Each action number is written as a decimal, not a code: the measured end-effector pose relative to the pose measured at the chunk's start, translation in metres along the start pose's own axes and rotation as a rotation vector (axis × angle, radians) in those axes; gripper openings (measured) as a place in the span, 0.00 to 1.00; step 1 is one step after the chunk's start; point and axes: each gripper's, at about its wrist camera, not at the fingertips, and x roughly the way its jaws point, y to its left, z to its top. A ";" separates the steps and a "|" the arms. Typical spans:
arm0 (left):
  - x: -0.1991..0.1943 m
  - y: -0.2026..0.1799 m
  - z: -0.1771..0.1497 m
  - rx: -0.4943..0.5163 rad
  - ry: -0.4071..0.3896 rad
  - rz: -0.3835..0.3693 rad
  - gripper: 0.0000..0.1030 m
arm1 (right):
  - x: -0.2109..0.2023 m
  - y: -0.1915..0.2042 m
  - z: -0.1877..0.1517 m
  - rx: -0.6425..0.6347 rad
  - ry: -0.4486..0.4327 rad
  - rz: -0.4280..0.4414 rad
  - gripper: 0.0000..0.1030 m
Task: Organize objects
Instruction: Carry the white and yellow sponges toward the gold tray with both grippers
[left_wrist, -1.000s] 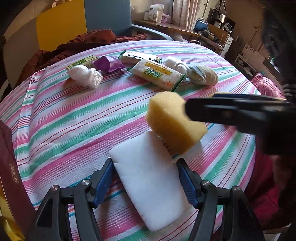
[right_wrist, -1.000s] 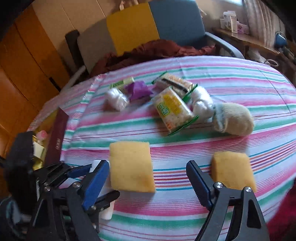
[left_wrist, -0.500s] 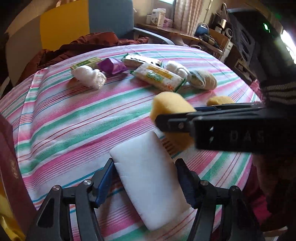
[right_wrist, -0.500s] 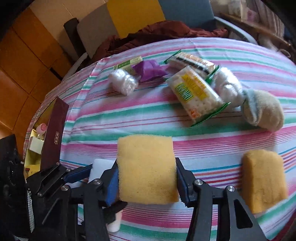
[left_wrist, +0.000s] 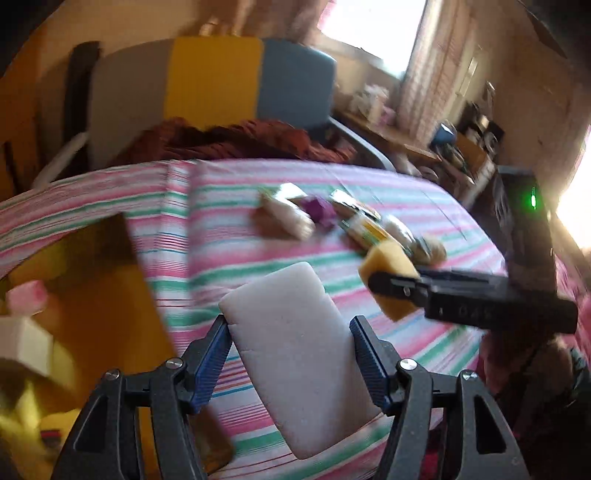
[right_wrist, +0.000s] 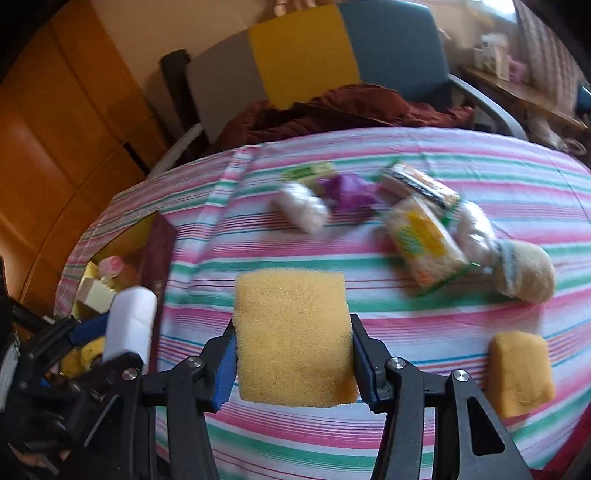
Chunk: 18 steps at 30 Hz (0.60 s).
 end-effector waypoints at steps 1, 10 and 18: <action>-0.011 0.011 0.000 -0.026 -0.021 0.015 0.64 | 0.002 0.010 0.000 -0.014 -0.001 0.013 0.52; -0.078 0.099 -0.021 -0.253 -0.127 0.149 0.65 | 0.020 0.101 0.002 -0.180 0.026 0.133 0.52; -0.108 0.169 -0.052 -0.414 -0.158 0.277 0.66 | 0.044 0.177 -0.007 -0.324 0.083 0.209 0.53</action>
